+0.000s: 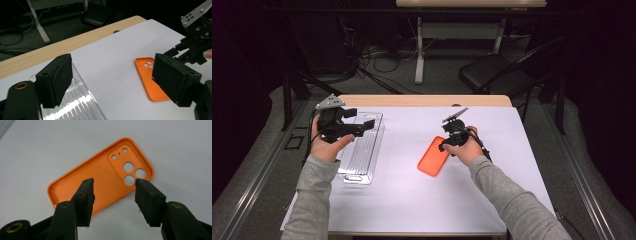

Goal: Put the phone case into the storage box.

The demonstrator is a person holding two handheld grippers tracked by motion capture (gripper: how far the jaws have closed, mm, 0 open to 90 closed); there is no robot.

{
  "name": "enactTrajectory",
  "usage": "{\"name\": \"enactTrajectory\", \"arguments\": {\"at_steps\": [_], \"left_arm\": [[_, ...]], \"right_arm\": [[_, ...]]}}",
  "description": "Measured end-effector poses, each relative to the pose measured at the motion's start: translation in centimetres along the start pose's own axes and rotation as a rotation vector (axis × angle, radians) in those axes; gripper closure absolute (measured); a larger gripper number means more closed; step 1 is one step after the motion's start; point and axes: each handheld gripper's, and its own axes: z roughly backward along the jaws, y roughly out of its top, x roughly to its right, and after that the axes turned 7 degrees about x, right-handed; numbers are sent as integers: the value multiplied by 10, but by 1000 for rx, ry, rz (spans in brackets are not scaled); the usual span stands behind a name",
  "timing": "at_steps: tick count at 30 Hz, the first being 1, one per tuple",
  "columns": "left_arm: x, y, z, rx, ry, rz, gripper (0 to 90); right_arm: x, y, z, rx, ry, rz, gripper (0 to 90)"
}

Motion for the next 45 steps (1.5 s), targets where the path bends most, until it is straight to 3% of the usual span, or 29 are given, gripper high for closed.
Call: {"name": "enactTrajectory", "arguments": {"at_steps": [5, 7, 15, 20, 23, 29, 32, 36, 45], "left_arm": [[0, -1, 0, -4, 5, 1, 170], [0, 0, 1, -3, 7, 1, 170], [-1, 0, 4, 4, 8, -2, 170], [-2, 0, 4, 3, 9, 1, 170], [-3, 0, 4, 3, 9, 3, 170], [-4, 0, 5, 6, 10, 9, 170], [-4, 0, 6, 7, 12, 11, 170], [-4, -1, 5, 7, 11, 13, 172], [-5, -1, 6, 7, 11, 13, 179]], "right_arm": [[-1, 7, -6, -39, 3, 53, 489], [-1, 9, -9, -27, -1, 87, 499], [-1, 24, -11, -84, -15, 200, 515], [2, 32, -10, -113, 2, 292, 520], [5, 36, -9, -84, 1, 308, 483], [7, 41, -10, -59, 8, 407, 419], [7, 44, -11, -83, -15, 468, 407], [8, 48, -9, -64, -22, 489, 441], [10, 52, -11, -87, -17, 563, 506]]}}
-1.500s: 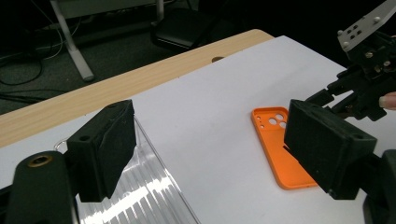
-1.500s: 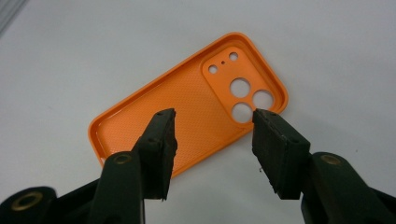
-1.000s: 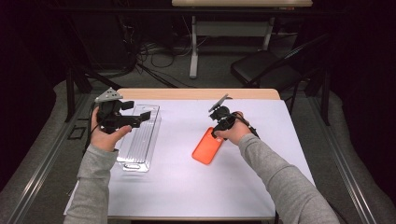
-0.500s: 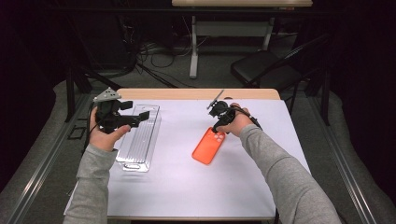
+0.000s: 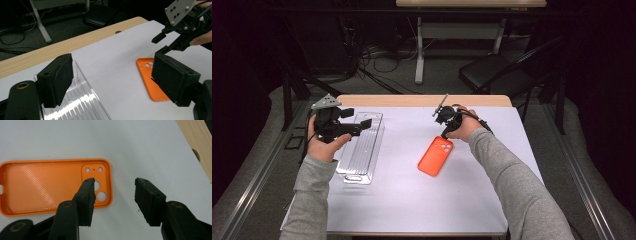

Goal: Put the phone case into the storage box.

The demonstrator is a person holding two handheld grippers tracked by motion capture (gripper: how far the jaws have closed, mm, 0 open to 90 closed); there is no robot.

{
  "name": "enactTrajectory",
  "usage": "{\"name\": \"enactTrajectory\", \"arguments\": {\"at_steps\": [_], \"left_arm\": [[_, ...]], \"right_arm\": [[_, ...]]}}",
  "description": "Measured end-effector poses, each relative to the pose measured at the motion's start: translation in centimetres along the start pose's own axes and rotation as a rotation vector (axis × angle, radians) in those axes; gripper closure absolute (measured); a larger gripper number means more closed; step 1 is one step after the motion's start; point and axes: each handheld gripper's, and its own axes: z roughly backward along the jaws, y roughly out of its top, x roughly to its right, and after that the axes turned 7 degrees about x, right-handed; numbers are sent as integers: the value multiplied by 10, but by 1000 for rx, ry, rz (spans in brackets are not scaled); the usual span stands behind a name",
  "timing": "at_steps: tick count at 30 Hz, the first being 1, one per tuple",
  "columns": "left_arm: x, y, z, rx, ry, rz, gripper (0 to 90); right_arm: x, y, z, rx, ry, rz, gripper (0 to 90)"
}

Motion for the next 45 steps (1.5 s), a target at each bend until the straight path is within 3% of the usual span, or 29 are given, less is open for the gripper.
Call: {"name": "enactTrajectory", "arguments": {"at_steps": [6, 20, 30, 45], "left_arm": [[0, 0, 0, -2, 0, 2, 179], [0, -1, -1, -4, 2, 2, 179], [-2, -1, 0, -1, 6, 7, 179], [-4, -2, 1, -3, 11, 12, 179]], "right_arm": [[2, -2, -5, 1, 29, 5, 552], [5, -3, -17, -13, 41, 62, 679], [6, -5, -33, -41, 50, 90, 704], [8, -9, -52, -73, 54, 85, 751]]}}
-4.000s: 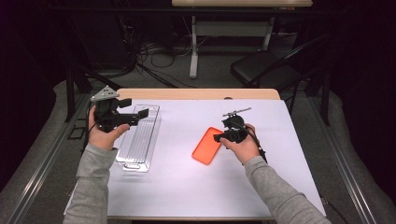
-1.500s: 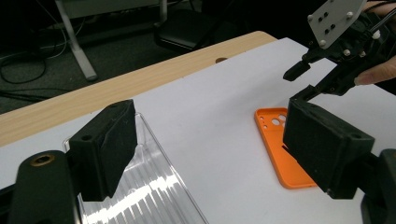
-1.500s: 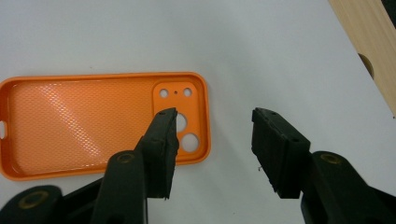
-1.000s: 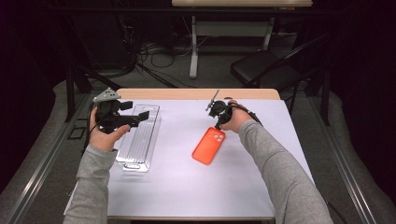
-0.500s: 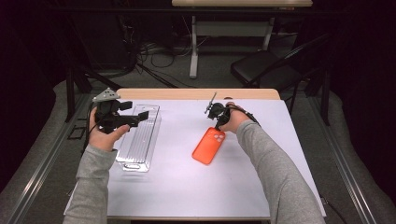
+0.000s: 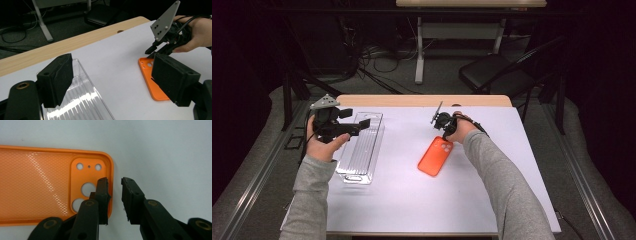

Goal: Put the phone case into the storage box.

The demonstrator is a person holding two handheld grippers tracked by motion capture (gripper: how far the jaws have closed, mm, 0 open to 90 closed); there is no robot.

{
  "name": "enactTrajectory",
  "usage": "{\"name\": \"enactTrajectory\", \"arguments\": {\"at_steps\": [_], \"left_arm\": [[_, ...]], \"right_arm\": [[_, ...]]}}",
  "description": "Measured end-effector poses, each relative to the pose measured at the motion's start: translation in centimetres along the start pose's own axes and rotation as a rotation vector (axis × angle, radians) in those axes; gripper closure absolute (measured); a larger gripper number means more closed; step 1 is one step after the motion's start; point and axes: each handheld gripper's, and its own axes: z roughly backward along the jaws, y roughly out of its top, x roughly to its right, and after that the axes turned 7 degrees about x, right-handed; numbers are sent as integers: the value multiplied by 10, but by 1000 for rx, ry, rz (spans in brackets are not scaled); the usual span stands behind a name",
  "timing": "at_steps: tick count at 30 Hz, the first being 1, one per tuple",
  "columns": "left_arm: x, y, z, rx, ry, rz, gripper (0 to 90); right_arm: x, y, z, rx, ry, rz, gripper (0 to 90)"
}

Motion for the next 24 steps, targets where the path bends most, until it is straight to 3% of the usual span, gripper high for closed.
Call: {"name": "enactTrajectory", "arguments": {"at_steps": [24], "left_arm": [[-3, -1, 0, -1, 8, 5, 179]], "right_arm": [[0, 0, -11, -37, 11, 21, 830]]}}
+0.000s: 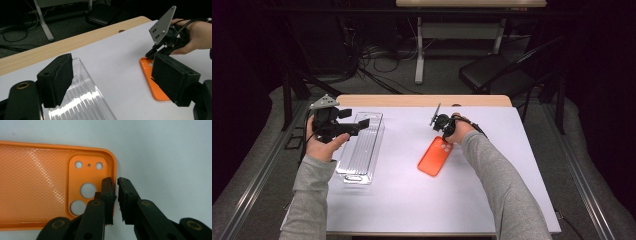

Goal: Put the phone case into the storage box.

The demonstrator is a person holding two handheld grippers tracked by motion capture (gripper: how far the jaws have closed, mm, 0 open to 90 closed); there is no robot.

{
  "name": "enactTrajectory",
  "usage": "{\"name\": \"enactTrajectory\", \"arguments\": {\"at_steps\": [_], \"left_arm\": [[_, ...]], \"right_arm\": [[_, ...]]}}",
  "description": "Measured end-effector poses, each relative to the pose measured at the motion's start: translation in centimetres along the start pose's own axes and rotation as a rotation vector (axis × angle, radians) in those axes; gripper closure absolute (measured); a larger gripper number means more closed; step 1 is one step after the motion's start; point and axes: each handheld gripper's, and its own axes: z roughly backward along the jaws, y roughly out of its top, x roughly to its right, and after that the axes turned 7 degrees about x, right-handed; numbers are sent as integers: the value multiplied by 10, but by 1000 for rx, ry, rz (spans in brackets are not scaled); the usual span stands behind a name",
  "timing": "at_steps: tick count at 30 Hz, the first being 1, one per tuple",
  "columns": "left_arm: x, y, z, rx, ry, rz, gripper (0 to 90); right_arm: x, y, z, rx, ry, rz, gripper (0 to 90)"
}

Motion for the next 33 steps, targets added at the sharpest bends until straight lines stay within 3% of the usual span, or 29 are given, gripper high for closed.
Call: {"name": "enactTrajectory", "arguments": {"at_steps": [33], "left_arm": [[-3, -1, 1, -1, 8, 6, 179]], "right_arm": [[0, 1, -2, -3, 5, -18, 887]]}}
